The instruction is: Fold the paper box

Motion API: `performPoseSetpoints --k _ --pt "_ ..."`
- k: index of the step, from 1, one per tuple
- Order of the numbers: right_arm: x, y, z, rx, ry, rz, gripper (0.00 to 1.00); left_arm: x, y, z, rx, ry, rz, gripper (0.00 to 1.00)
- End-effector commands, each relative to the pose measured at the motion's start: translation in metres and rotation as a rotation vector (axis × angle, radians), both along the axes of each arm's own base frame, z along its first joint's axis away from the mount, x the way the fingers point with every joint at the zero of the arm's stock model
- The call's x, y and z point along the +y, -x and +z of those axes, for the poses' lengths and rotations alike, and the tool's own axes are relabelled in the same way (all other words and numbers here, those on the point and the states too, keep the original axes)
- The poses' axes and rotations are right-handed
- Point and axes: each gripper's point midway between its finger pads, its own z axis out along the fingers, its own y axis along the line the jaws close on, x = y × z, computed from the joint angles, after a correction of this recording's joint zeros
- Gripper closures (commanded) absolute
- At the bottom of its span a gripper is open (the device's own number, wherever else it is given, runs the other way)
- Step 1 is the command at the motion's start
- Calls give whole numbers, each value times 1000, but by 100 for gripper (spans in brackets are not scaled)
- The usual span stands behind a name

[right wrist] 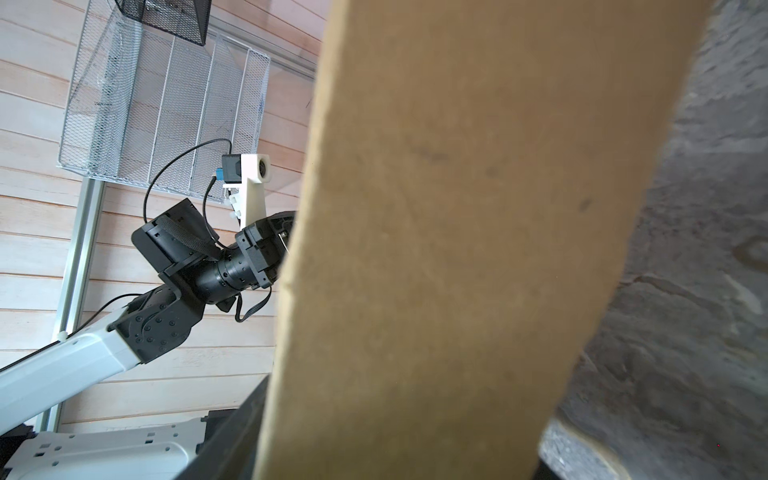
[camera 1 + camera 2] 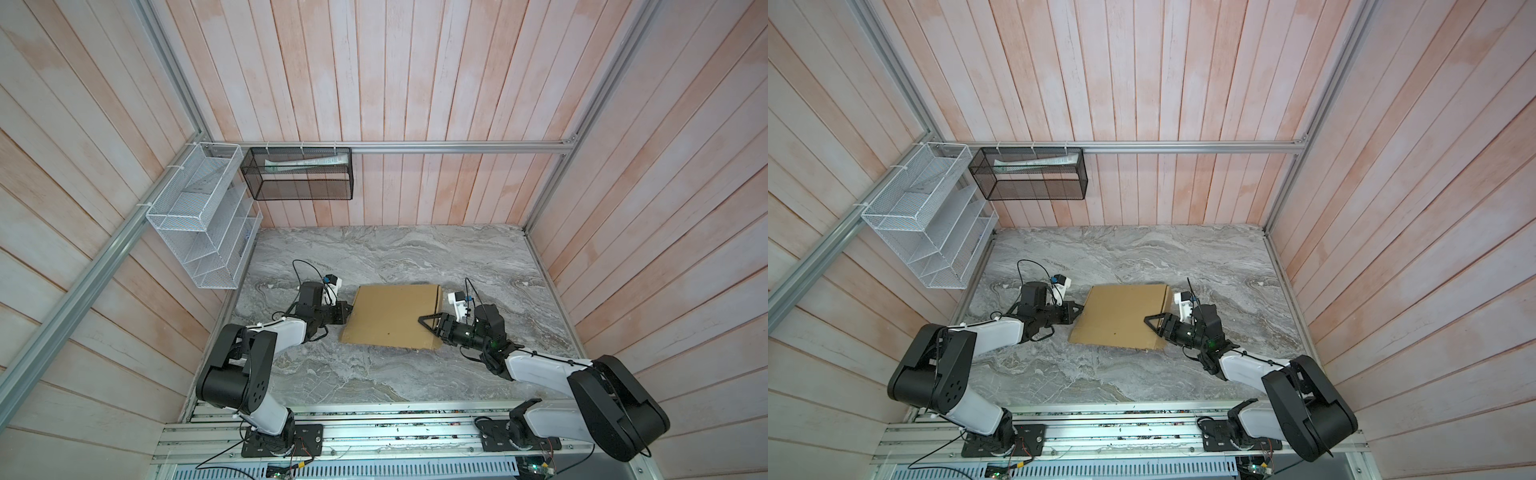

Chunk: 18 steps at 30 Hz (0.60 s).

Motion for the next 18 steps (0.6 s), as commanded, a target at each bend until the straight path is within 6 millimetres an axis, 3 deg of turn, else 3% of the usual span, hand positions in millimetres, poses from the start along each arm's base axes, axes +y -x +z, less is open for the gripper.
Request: performPoseSetpoints --k 1,18 --pt "11 -1 11 -30 -15 38 34 -8 2 -6 15 -18 -37 100" --pt "22 -4 10 -27 -22 67 34 -12 1 -10 21 -23 -41 100"
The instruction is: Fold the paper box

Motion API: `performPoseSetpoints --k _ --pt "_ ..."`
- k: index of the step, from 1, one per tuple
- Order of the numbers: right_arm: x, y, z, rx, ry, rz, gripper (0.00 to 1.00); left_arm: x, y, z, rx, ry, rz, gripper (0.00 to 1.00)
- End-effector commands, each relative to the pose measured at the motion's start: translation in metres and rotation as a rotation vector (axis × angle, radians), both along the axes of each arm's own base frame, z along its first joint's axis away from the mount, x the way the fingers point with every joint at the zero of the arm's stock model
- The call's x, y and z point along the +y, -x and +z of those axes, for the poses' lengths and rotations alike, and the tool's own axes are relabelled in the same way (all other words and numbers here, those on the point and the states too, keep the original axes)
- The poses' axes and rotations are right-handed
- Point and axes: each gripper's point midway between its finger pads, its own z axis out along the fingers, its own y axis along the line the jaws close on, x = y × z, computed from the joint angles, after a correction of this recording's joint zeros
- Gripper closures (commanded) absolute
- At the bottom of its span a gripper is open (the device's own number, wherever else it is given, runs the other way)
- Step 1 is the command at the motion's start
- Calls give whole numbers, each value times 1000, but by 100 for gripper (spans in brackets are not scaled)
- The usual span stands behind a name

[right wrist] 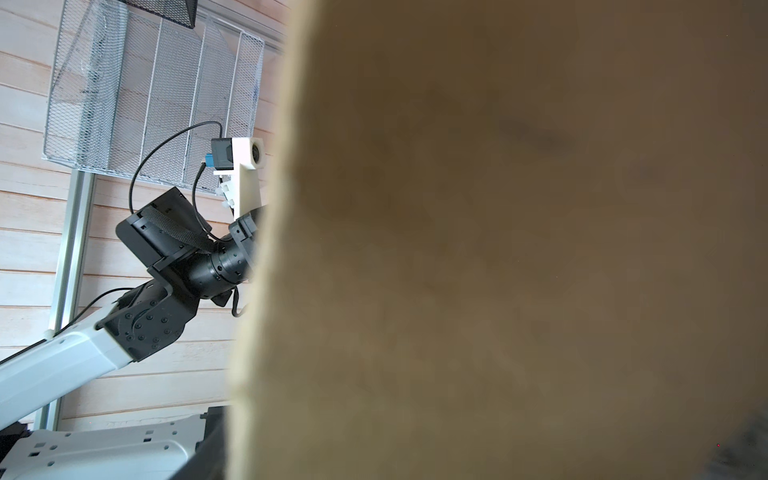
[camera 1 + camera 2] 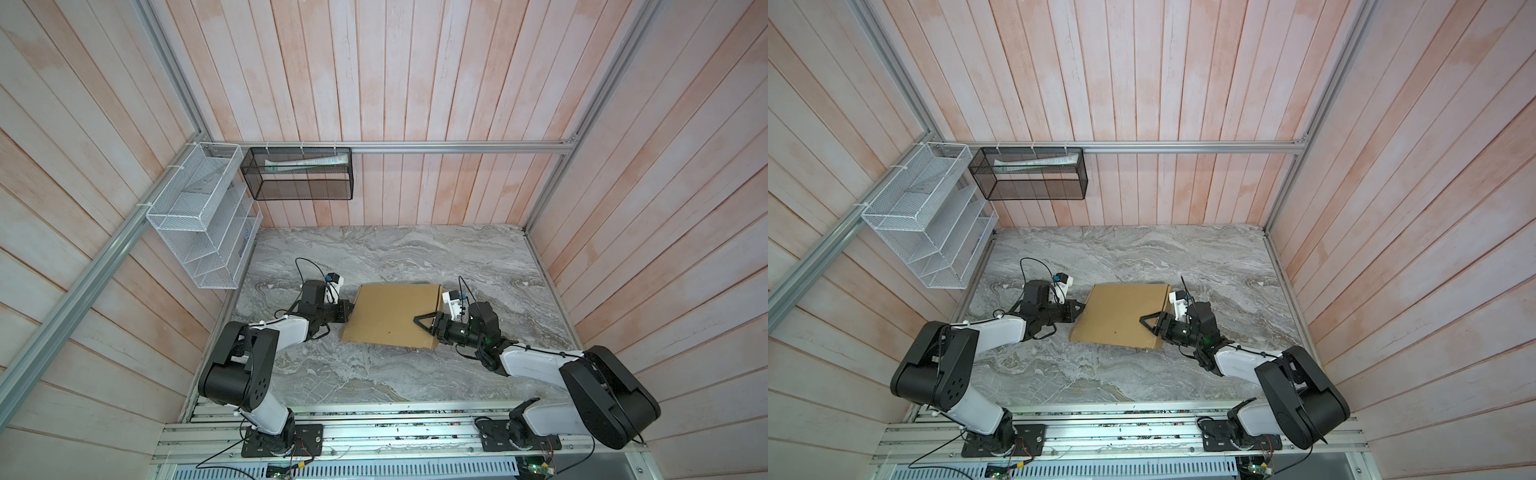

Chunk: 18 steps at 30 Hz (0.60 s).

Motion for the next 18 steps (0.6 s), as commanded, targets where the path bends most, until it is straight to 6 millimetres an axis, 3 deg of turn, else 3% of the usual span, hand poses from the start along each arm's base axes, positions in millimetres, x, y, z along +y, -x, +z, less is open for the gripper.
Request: performPoseSetpoints --k 1,10,18 --pt "10 -3 17 -55 -35 36 36 -7 7 -11 34 -9 -37 100" --pt "11 -3 18 -60 -36 41 45 -6 4 -6 28 -7 -20 100" --pt "11 -5 19 -69 -24 43 48 -2 -3 16 0 18 15 86"
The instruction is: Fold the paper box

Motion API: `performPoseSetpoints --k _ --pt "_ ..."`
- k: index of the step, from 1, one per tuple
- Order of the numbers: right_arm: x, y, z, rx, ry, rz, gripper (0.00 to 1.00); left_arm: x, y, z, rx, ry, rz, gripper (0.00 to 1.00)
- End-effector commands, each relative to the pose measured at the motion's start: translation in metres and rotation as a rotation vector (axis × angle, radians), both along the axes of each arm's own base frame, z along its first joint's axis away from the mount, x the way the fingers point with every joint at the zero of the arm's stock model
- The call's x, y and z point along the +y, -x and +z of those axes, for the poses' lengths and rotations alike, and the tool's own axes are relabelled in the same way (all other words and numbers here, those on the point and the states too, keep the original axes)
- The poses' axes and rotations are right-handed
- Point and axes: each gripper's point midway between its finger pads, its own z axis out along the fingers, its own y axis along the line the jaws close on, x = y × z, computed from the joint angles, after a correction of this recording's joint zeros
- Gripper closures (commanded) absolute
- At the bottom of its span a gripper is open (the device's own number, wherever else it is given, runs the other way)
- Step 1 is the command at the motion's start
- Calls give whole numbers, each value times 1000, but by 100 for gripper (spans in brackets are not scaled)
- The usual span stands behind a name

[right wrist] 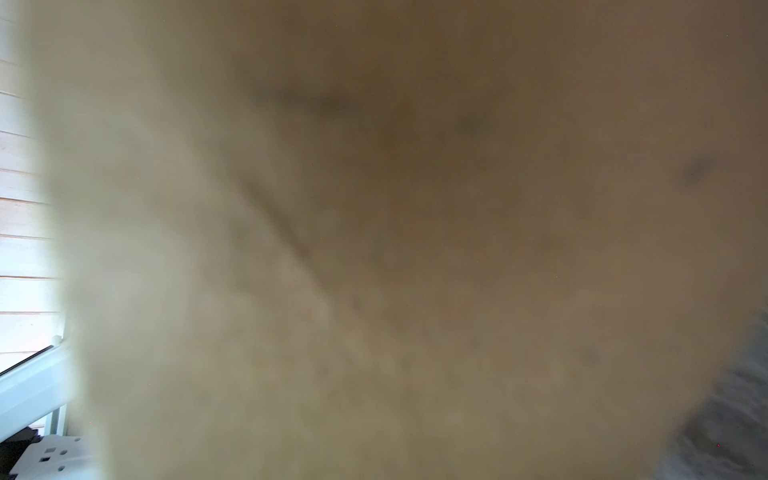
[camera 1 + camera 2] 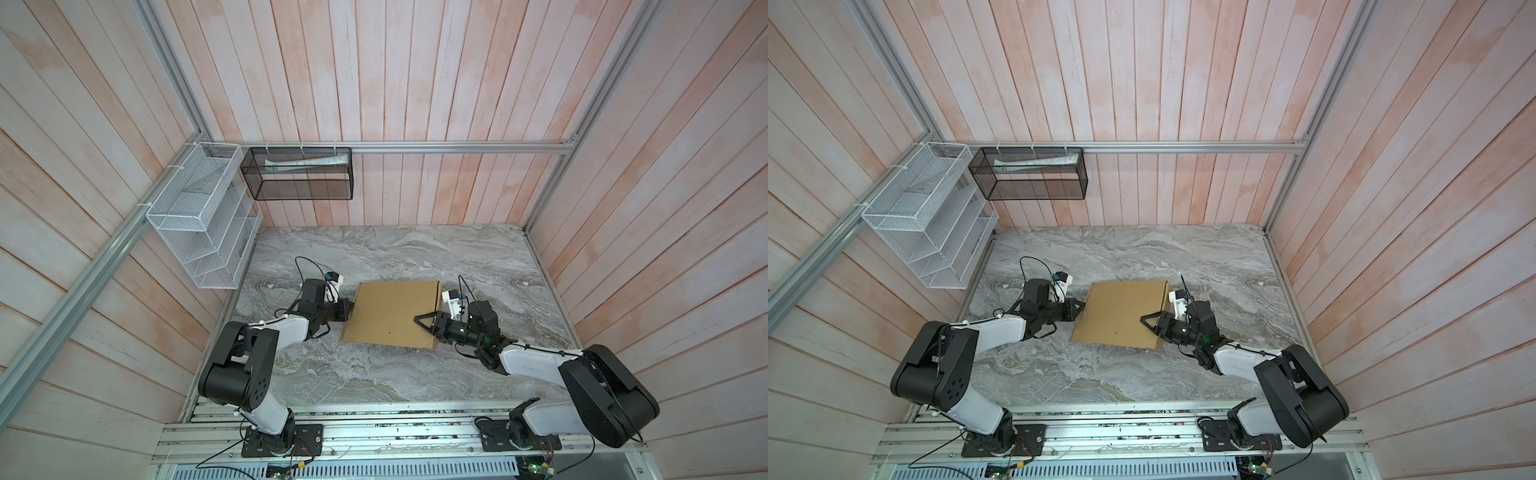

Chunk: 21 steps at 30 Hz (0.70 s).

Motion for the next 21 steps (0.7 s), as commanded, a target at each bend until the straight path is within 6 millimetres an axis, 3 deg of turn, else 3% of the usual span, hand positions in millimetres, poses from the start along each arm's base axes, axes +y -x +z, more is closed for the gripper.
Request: performPoseSetpoints --k 1,15,21 --pt "9 -3 15 -78 -11 42 48 -3 0 16 -5 23 -1 84" --pt "0 -2 20 -114 -9 10 52 34 8 69 -118 29 119 50" --pt "-5 -3 28 -136 -16 -14 53 50 13 87 -161 53 195 46"
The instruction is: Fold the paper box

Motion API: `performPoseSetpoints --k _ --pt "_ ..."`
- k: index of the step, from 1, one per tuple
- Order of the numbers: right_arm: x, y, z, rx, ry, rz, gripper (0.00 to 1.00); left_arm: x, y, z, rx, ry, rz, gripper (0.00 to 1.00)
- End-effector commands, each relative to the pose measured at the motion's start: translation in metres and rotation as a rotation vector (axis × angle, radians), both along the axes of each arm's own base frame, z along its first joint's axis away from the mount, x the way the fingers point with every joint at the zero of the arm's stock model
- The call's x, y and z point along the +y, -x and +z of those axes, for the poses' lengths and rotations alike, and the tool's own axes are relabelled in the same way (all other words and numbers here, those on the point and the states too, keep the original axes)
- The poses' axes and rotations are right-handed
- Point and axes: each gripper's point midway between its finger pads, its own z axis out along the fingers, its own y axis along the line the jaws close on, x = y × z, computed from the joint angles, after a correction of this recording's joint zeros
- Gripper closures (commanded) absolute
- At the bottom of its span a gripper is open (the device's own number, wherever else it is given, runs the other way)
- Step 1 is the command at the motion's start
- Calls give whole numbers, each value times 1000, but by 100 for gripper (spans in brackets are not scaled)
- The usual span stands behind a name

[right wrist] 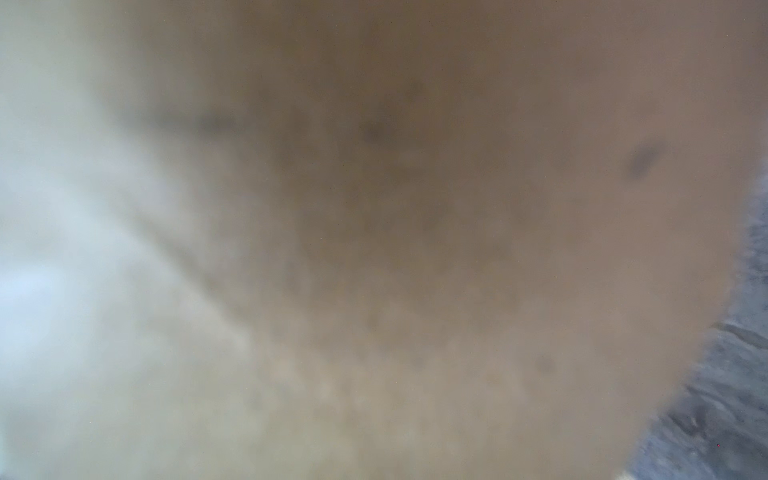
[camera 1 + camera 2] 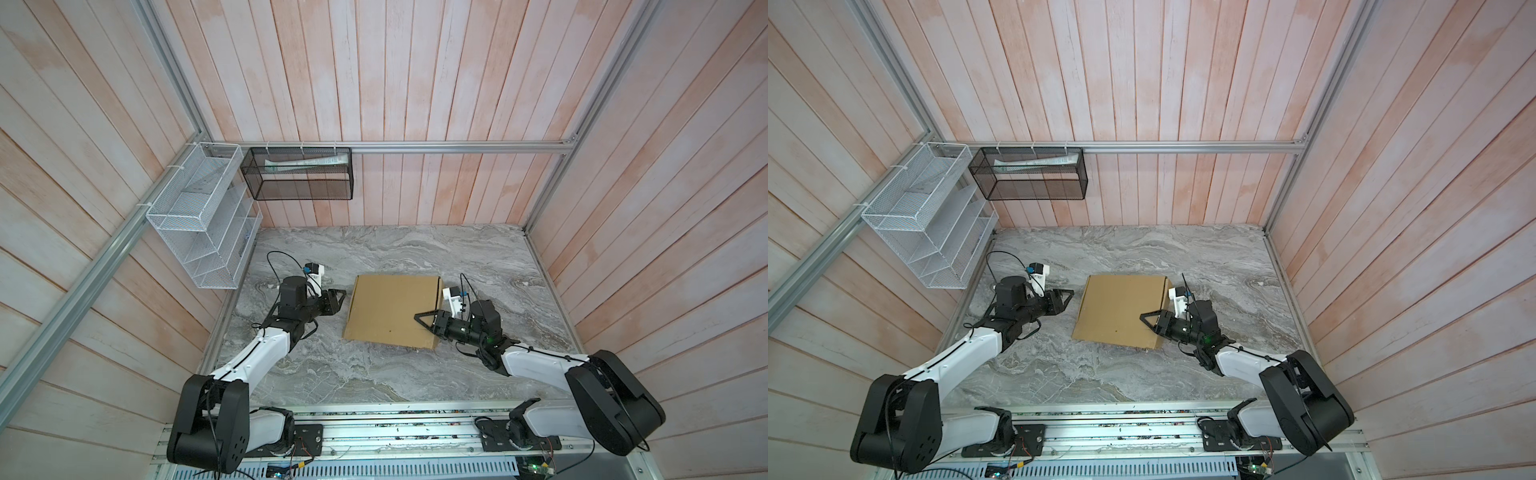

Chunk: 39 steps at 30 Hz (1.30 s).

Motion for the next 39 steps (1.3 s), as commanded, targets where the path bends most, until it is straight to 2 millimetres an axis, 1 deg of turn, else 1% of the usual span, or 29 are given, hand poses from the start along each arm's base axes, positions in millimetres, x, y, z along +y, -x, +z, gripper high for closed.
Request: performPoseSetpoints --k 1,3,5,7,10,15,21,26,32,33,34,35,38,39 --pt "-5 -3 12 -57 -9 -18 53 13 3 4 4 14 57 46" --pt "-7 -3 17 -63 -16 -19 53 17 5 9 1 29 68 46" --pt "-8 -4 22 -68 -24 -14 53 20 8 17 -13 46 81 43" --pt "-8 -5 29 -80 -32 -4 54 25 10 25 -38 57 105 41" --pt "-10 -6 35 -86 -34 9 54 25 12 40 -77 89 115 38" --pt "-13 -11 46 -89 -61 26 54 20 12 57 -102 121 87 37" --pt "-14 -13 61 -115 -62 75 54 9 16 64 -111 172 26 37" --pt "-14 -16 70 -133 -62 123 54 -1 17 75 -146 178 -51 36" --pt "-14 -21 78 -162 -63 168 54 -18 20 85 -173 208 -190 28" --pt "-14 -22 80 -171 -63 175 54 -20 19 84 -165 217 -206 21" --pt "-14 -23 82 -180 -63 181 54 -22 18 83 -157 225 -221 8" --pt "-14 -25 83 -187 -60 184 54 -24 17 83 -153 234 -234 3" --pt "-15 -26 89 -212 -64 202 54 -27 14 78 -130 264 -261 2" --pt "-16 -27 91 -218 -65 201 54 -29 13 76 -119 273 -271 0"
